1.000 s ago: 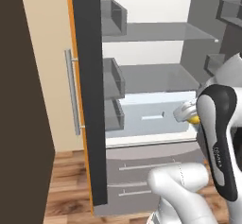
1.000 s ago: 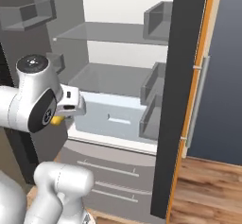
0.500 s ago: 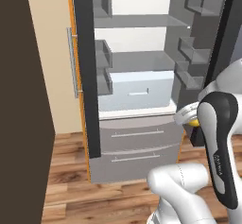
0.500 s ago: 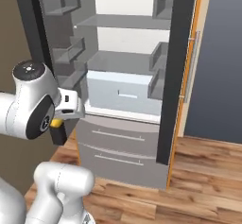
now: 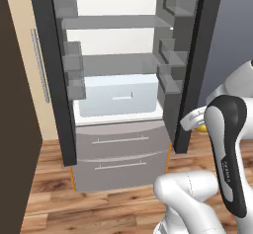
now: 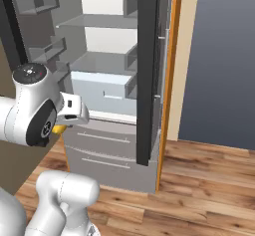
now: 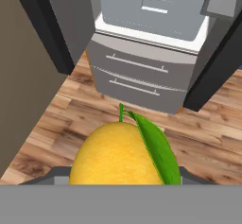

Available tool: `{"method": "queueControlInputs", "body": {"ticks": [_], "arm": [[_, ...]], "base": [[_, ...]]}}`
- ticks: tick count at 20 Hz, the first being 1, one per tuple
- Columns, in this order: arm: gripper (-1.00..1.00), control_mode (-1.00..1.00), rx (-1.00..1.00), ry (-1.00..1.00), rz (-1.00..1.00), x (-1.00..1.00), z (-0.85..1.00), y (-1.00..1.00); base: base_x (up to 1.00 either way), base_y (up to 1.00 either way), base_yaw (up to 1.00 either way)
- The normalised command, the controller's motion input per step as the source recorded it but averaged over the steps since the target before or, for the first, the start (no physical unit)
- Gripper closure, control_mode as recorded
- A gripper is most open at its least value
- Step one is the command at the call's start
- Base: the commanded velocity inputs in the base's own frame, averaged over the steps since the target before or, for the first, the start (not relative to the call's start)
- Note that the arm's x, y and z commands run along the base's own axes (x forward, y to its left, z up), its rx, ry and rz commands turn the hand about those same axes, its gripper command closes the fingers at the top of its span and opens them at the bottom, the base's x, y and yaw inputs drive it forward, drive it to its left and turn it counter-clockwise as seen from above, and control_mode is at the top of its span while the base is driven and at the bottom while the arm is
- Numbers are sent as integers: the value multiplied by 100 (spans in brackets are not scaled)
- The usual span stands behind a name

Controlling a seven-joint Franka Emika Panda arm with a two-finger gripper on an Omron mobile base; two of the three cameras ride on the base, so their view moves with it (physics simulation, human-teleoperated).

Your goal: Place one lemon and one steak in each tupperware on the nearby counter, to pack two identical lunches.

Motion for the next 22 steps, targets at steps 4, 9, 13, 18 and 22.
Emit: {"method": "queueControlInputs", "body": {"ticks": [4,9,13,18,22], "arm": [[100,100,0,0,0,0,0,0],[100,100,0,0,0,0,0,0],[100,100,0,0,0,0,0,0],[100,100,0,0,0,0,0,0],[100,100,0,0,0,0,0,0]], "base": [[0,-88,0],[0,-97,0],[0,-100,0],[0,-100,1],[0,-93,12]]}}
